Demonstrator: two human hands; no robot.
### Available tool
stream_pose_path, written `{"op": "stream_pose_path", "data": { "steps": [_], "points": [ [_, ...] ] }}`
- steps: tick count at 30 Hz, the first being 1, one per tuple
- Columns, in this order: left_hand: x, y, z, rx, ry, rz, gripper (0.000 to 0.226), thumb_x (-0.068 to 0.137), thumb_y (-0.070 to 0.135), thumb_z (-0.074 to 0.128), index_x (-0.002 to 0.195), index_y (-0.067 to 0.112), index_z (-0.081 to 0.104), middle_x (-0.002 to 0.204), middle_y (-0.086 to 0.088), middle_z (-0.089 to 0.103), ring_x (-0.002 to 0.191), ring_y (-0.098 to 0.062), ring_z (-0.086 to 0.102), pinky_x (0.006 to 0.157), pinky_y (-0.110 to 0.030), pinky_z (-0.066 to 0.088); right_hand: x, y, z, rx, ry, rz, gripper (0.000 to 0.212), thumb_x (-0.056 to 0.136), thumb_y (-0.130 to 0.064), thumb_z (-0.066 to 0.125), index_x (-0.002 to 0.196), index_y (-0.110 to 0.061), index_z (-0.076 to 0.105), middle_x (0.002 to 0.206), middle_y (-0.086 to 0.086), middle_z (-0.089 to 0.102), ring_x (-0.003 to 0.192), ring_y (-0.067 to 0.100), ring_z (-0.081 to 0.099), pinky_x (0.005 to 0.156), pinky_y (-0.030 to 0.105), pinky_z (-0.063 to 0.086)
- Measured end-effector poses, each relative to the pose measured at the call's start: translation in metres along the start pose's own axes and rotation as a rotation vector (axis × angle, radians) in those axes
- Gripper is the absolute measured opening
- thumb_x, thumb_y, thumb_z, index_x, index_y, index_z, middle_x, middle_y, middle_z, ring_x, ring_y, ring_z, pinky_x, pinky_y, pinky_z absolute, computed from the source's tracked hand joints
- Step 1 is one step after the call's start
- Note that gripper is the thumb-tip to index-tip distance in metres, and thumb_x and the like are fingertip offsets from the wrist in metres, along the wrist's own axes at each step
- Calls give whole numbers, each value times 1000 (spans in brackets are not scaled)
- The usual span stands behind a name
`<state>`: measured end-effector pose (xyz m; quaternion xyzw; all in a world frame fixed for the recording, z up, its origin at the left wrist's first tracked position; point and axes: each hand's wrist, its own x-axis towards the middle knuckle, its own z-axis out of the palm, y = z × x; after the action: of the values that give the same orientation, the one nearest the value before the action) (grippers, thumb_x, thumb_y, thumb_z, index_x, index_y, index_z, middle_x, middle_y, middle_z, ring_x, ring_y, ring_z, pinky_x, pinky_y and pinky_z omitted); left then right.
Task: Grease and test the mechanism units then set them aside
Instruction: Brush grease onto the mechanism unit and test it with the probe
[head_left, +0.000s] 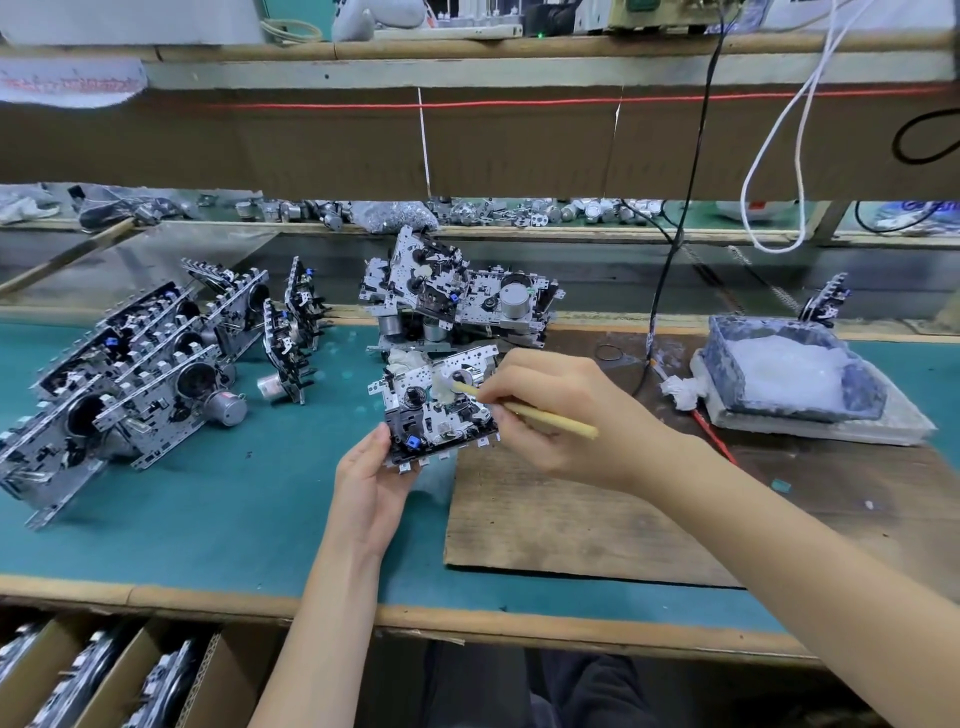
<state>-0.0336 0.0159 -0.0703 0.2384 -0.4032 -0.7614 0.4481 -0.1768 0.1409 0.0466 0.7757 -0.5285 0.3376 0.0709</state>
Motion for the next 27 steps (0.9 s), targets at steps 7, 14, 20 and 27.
{"op": "stream_pose_path", "data": {
  "steps": [7, 14, 20, 27],
  "points": [
    [1, 0, 0, 6, -44, 23, 32, 82, 23, 48, 76, 17, 79, 83, 1, 74, 74, -7, 68, 64, -19, 53, -1, 3, 0, -17, 45, -14, 15, 81, 4, 57, 92, 4, 67, 81, 15, 62, 69, 27, 59, 62, 34, 48],
    [4, -3, -2, -14, -47, 13, 47, 95, 15, 39, 70, 17, 79, 79, 2, 74, 72, -6, 69, 62, -18, 54, -10, 1, -8, -201, 181, 57, 22, 88, -9, 51, 95, 1, 70, 80, 14, 61, 65, 28, 59, 51, 37, 50],
    [7, -6, -5, -49, -40, -2, 51, 97, 14, 37, 68, 19, 78, 78, 5, 74, 70, -5, 68, 61, -16, 53, -39, 24, -26, -657, -47, 640, 29, 100, -25, 36, 112, -7, 55, 116, 14, 45, 95, 31, 50, 61, 34, 39],
    [7, -9, -2, -73, -46, -11, 58, 100, 15, 33, 62, 19, 76, 77, 7, 73, 71, -4, 67, 63, -16, 54, -84, 40, -36, -858, -562, 1050, 30, 92, -10, 44, 122, -10, 47, 130, 16, 33, 116, 31, 40, 89, 34, 38]
  ]
}}
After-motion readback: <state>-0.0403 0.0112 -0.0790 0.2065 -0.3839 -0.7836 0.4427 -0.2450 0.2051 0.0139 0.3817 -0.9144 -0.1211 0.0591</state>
